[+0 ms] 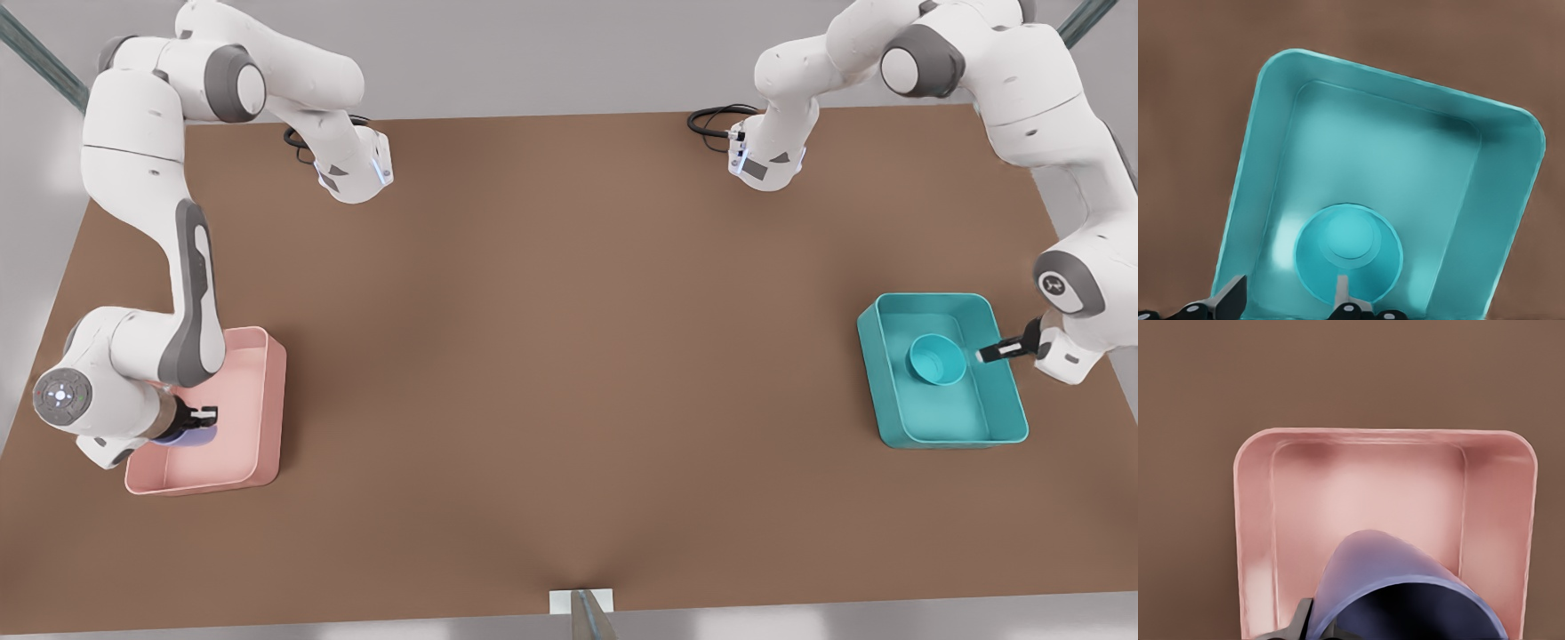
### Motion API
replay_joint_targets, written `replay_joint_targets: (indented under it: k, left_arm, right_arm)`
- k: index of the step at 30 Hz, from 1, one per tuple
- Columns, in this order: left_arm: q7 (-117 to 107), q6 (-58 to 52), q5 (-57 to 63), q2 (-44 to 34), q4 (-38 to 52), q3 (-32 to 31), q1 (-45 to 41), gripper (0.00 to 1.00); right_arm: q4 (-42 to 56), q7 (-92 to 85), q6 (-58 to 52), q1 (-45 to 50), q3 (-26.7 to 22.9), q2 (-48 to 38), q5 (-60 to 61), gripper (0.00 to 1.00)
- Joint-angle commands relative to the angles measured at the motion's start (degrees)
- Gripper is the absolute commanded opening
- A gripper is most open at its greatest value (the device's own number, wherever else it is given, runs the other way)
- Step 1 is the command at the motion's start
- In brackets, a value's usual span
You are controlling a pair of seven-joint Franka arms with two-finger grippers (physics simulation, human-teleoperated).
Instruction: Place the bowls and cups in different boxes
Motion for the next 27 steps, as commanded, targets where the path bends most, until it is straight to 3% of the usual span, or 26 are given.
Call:
replay_joint_targets:
  k: [1,3,4,7,12,13,14,21,27]
  left_arm:
    - [-8.0,-20.6,8.4,-5.7,2.5,-2.2,-2.9,1.00]
    - [-12.5,-25.1,12.5,-13.4,2.5,-14.8,-5.2,1.00]
    - [-12.6,-26.4,12.5,-16.3,2.5,-17.1,-7.5,1.00]
    - [-13.0,-33.7,9.0,-14.7,11.0,-17.4,-10.3,1.00]
    - [-12.5,-34.1,5.0,-15.0,11.8,-17.7,-9.7,1.00]
    - [-12.5,-35.9,4.9,-15.0,11.7,-17.7,-9.7,1.00]
    - [-12.5,-36.9,4.8,-15.1,11.7,-17.7,-9.8,1.00]
    - [-12.5,-36.4,5.0,-14.8,11.8,-17.7,-9.5,1.00]
    - [-12.6,-35.5,4.8,-14.1,11.8,-17.6,-9.1,1.00]
  right_arm:
    - [0.3,-6.7,3.7,-0.6,0.0,2.3,0.5,0.21]
    - [0.2,-6.7,6.2,-0.5,0.1,4.3,1.2,0.21]
    - [0.2,-6.8,6.4,-0.6,0.1,5.1,1.2,0.21]
    - [0.1,-6.8,7.7,-0.8,0.1,6.6,1.2,0.21]
    - [0.2,-6.6,8.6,-0.8,0.1,7.8,1.2,0.21]
    - [0.2,-6.3,8.5,-0.8,0.2,7.8,1.2,0.35]
    - [0.2,-6.5,8.4,-0.8,0.2,7.8,1.1,1.00]
    - [0.2,-7.0,5.8,-0.7,0.6,5.8,1.1,1.00]
    - [4.0,-6.6,-6.0,-0.1,2.8,-2.2,6.5,1.00]
